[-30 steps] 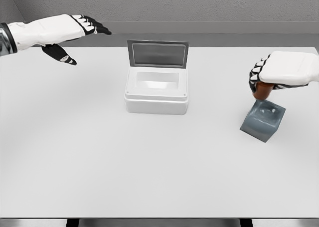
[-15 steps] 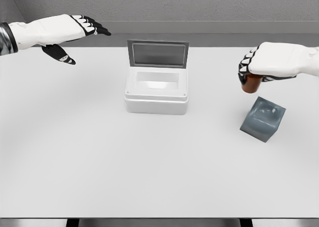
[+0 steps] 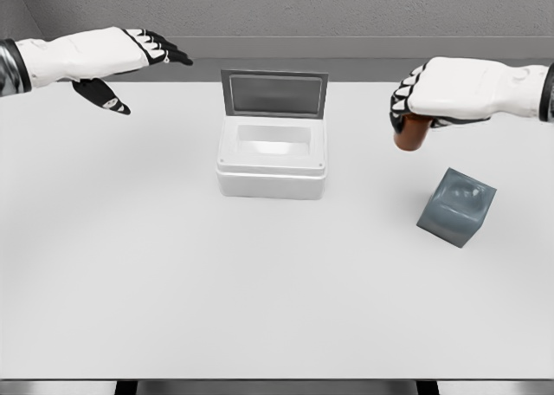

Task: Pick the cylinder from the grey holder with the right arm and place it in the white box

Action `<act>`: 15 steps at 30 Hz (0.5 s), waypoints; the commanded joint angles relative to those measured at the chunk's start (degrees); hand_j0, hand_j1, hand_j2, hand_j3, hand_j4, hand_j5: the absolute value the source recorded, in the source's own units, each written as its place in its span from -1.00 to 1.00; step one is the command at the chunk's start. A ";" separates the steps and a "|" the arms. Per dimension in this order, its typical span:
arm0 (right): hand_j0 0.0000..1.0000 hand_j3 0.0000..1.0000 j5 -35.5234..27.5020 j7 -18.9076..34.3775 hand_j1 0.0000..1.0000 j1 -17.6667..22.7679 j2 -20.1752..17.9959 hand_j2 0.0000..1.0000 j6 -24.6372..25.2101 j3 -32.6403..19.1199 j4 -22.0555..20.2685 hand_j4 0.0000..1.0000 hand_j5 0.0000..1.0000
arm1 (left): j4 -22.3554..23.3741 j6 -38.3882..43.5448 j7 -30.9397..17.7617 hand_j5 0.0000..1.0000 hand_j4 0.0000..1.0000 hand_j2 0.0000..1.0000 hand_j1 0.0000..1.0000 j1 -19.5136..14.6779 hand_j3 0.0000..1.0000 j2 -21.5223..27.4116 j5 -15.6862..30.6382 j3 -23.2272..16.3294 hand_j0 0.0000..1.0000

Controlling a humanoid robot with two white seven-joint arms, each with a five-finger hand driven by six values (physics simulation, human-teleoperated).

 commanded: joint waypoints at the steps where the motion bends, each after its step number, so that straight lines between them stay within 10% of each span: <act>1: -0.14 -0.14 -0.18 -0.03 -0.14 0.00 0.94 -0.14 0.15 0.02 0.05 -0.14 -0.14 | 0.03 0.14 0.01 1.00 1.00 1.00 1.00 -0.09 1.00 -0.08 0.11 -0.06 1.00; 15: -0.15 -0.15 1.14 -0.03 -0.15 -1.76 5.87 -0.15 0.15 0.28 1.72 -0.15 -0.15 | 0.12 0.14 -0.07 1.00 1.00 1.00 1.00 -0.09 1.00 -0.79 -0.59 0.02 1.00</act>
